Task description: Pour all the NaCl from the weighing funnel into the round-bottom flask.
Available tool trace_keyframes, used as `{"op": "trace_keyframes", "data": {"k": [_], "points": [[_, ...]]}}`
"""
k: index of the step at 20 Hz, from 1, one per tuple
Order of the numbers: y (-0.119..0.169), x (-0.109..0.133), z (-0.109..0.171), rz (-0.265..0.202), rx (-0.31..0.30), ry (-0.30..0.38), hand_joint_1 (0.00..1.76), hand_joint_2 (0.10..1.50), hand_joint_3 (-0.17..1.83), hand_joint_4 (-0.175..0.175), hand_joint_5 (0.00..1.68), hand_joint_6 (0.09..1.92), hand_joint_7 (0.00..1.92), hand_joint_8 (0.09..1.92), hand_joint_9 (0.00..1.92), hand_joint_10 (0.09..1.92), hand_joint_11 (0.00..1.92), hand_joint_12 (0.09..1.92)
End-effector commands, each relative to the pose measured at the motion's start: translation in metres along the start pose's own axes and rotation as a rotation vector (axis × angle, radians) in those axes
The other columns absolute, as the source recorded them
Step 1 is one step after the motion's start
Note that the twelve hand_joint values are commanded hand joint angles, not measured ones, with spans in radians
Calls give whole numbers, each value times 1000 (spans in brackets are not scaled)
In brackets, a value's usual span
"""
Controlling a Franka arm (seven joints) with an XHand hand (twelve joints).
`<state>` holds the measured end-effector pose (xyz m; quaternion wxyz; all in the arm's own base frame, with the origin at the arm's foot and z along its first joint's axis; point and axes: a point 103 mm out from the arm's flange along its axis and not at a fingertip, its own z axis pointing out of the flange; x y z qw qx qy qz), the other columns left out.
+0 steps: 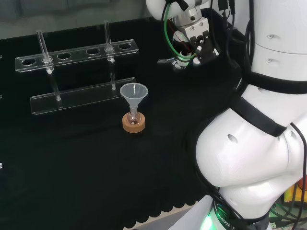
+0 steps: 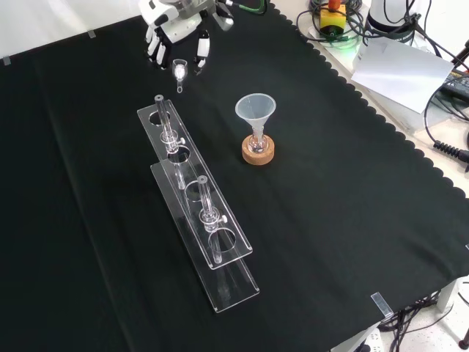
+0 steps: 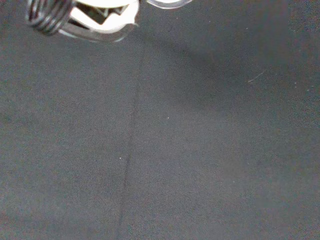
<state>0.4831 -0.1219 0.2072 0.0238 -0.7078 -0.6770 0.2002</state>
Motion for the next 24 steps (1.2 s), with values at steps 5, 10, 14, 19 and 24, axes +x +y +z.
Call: {"op": "trace_keyframes", "data": {"k": [5,10,14,19,24], "points": [[-51,4,-24,-20,15,-19,1102,685,669,175,1193,820,629,628,999,335,779,1088],[-76,17,-33,-32,23,-51,1102,685,670,175,1194,820,626,629,995,334,773,1090],[-94,34,-36,-53,34,-83,1102,684,670,175,1194,820,625,630,994,335,770,1092],[-114,52,-37,-67,47,-107,1102,684,671,175,1194,820,624,632,994,336,768,1095],[-129,66,-36,-78,57,-119,1102,683,672,175,1195,819,624,633,993,336,767,1097]]}}
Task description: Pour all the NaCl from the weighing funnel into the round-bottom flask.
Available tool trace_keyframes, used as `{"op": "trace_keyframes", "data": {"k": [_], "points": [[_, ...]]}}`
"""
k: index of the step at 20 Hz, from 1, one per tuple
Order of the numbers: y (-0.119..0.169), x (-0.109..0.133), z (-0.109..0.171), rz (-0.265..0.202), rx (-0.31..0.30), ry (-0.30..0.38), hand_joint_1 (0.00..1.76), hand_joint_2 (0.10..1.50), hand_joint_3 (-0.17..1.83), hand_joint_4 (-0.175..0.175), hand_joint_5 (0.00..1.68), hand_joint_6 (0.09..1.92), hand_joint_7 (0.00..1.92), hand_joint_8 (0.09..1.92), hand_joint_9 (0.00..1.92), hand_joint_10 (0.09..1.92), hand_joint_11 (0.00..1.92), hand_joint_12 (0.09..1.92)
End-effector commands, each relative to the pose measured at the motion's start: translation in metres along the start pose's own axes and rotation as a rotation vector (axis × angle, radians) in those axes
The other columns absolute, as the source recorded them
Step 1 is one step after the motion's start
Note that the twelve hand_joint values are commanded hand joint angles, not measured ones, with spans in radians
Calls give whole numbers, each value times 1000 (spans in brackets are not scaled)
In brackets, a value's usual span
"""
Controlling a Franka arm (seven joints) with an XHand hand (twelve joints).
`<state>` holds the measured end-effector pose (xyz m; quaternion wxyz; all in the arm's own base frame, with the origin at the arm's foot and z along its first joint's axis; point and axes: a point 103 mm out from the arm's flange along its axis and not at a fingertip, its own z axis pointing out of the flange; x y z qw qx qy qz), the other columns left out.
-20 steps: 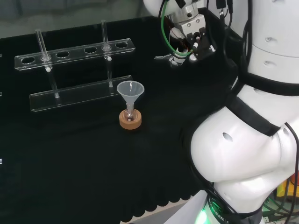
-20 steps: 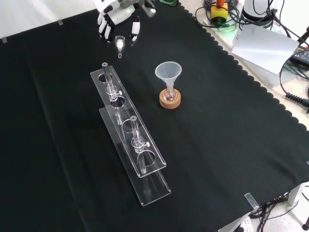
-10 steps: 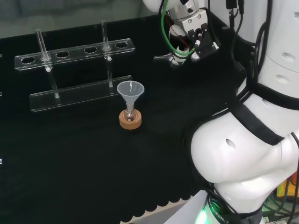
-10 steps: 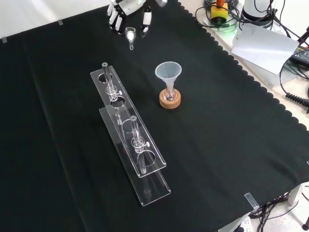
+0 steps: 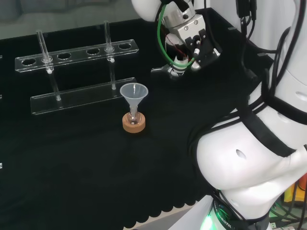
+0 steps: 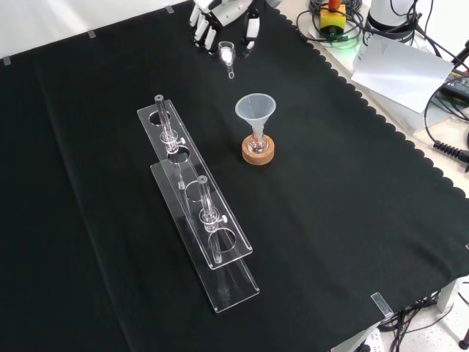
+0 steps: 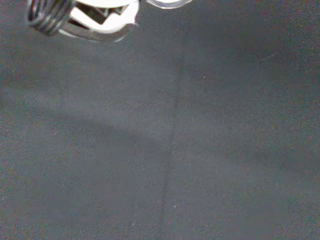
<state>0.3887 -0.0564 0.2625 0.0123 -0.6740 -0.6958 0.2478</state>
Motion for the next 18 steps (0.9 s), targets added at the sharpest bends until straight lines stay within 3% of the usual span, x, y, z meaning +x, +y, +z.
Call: {"op": "trace_keyframes", "data": {"k": [1,18], "points": [[-17,20,0,-17,15,-24,1102,682,672,175,1195,819,624,633,993,336,766,1098],[-5,45,-7,-57,64,-175,1104,678,679,175,1198,817,622,636,991,338,761,1104]]}}
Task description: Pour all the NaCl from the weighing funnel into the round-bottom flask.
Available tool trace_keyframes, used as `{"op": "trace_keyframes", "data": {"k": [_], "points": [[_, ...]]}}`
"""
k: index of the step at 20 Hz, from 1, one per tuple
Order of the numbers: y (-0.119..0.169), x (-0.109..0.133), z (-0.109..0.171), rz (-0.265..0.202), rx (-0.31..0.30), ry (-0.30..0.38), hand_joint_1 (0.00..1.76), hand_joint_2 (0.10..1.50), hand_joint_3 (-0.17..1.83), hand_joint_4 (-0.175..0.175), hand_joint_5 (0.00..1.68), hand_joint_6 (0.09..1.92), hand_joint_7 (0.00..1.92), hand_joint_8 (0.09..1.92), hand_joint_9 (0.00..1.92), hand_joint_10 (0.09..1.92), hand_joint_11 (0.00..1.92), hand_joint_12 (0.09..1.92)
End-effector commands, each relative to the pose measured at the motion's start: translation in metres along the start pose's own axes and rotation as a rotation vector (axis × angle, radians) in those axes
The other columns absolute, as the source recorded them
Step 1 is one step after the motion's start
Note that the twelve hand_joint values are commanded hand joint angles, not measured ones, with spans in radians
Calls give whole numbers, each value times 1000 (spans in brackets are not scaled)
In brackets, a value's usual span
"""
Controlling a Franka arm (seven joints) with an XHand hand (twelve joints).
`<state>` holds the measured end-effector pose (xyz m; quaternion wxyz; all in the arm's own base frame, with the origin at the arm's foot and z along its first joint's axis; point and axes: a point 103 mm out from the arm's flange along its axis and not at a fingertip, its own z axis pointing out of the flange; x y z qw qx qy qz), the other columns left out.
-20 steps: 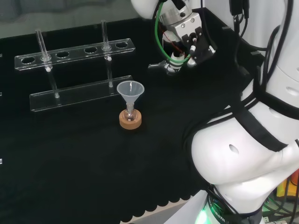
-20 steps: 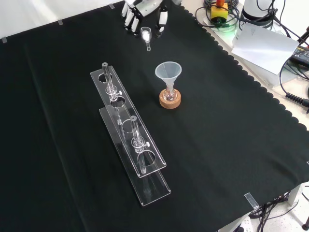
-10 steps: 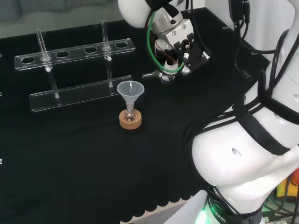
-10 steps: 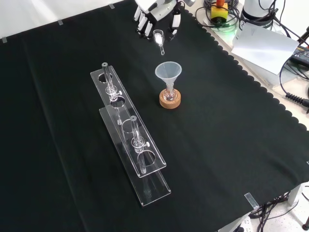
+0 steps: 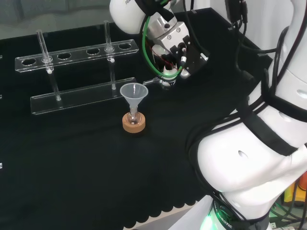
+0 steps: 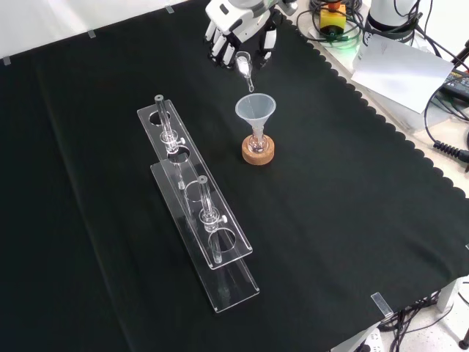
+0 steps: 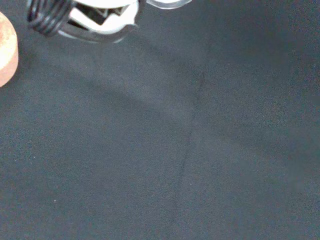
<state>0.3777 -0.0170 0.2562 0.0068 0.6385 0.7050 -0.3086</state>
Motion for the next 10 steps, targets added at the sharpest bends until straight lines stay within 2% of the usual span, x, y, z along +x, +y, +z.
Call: {"op": "trace_keyframes", "data": {"k": [1,10], "points": [[5,5,-5,-7,12,-57,1104,677,679,175,1198,817,622,636,990,339,760,1104],[10,10,-12,-14,26,-121,1104,675,683,175,1199,817,621,637,989,339,759,1106]]}}
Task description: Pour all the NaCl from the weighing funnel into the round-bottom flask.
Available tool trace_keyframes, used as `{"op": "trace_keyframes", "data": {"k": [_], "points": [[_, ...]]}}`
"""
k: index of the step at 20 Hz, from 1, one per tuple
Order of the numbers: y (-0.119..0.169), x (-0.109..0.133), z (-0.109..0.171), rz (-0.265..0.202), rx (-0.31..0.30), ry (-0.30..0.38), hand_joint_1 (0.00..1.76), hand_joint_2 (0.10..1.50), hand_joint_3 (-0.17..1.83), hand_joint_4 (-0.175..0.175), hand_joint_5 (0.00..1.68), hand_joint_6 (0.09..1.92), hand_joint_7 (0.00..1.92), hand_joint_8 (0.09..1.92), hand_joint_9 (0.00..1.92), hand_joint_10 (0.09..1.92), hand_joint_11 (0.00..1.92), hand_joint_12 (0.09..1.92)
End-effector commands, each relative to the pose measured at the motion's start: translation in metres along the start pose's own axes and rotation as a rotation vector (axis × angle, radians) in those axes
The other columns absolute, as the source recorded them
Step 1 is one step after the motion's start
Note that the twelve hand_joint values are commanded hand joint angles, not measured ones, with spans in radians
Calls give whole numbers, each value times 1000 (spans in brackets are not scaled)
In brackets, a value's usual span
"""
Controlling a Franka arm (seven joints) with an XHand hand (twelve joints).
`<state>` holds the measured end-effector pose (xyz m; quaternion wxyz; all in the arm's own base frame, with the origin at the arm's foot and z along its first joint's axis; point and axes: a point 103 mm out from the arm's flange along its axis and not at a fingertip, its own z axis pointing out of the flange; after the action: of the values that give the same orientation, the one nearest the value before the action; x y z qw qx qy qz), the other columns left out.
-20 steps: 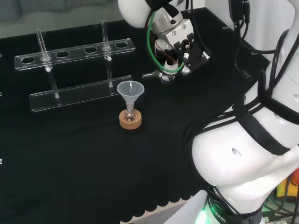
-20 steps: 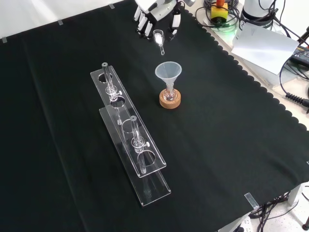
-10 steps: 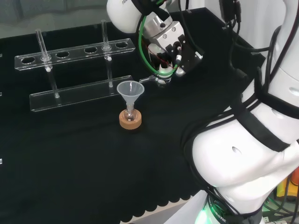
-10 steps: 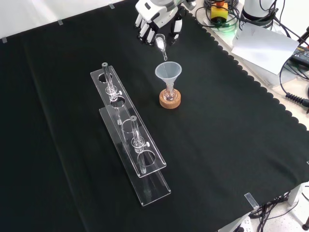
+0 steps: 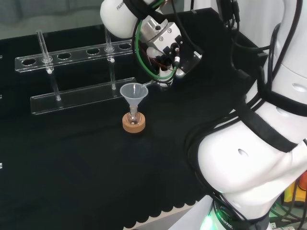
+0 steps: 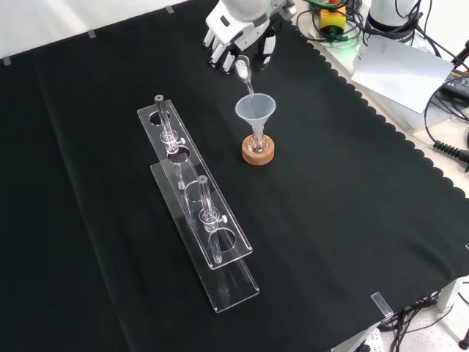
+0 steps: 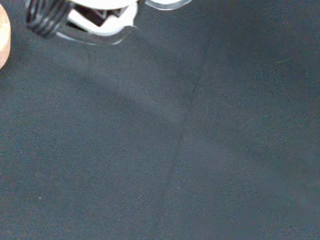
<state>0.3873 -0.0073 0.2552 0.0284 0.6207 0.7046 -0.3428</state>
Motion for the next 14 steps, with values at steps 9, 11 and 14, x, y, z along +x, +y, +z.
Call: {"op": "trace_keyframes", "data": {"k": [9,11,14], "points": [[2,6,-13,-3,26,-93,1104,674,685,175,1199,818,619,636,985,339,759,1108],[3,7,-14,-3,30,-105,1104,674,686,175,1199,818,618,636,984,340,758,1108],[3,8,-17,-2,32,-131,1104,673,687,175,1199,819,615,635,984,340,758,1108]]}}
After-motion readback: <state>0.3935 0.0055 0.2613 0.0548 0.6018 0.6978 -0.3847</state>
